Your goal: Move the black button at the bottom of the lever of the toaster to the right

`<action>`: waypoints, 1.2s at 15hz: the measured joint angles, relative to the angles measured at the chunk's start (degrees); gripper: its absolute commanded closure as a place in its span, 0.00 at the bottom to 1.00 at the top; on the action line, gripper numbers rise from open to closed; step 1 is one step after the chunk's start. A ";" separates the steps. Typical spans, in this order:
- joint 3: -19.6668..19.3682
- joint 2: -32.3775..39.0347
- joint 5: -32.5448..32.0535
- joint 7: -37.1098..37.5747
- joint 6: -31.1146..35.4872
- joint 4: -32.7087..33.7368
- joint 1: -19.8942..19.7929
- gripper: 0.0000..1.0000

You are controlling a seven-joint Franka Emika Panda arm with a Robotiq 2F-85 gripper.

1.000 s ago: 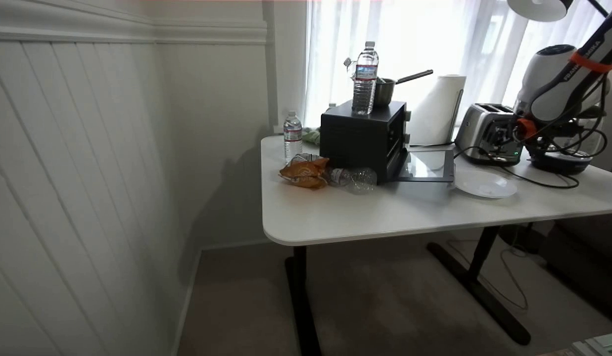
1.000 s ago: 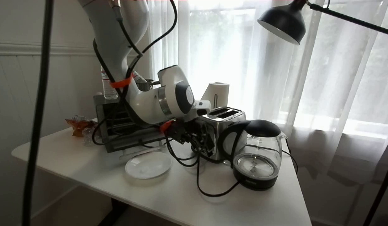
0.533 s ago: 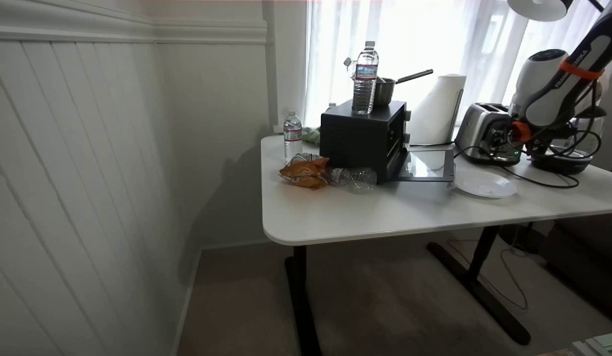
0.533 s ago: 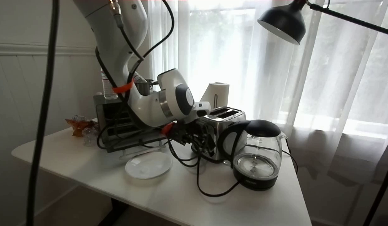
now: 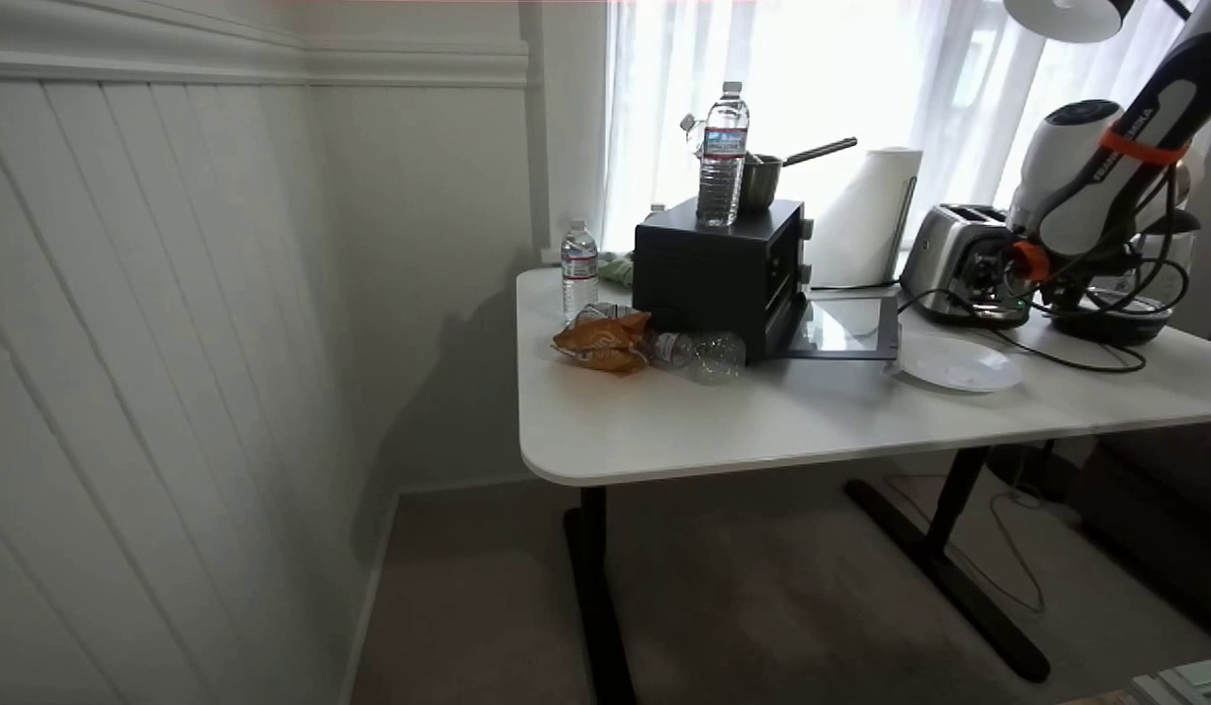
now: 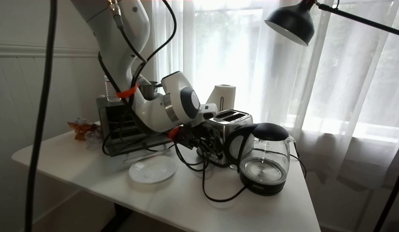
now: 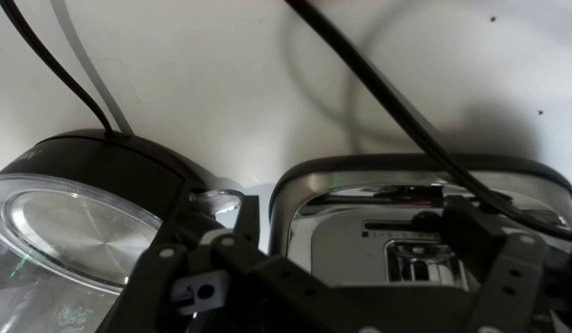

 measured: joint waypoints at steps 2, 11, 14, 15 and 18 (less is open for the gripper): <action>-0.72 0.27 0.89 0.00 -0.08 0.00 0.85 0.00; -2.70 0.70 3.86 0.00 -2.38 0.04 2.73 0.00; -3.36 0.72 3.92 0.00 -3.33 0.08 3.00 0.00; -3.39 0.72 3.97 0.00 -3.76 0.18 3.00 0.00; -3.39 0.72 3.99 0.00 -4.99 0.49 3.00 0.00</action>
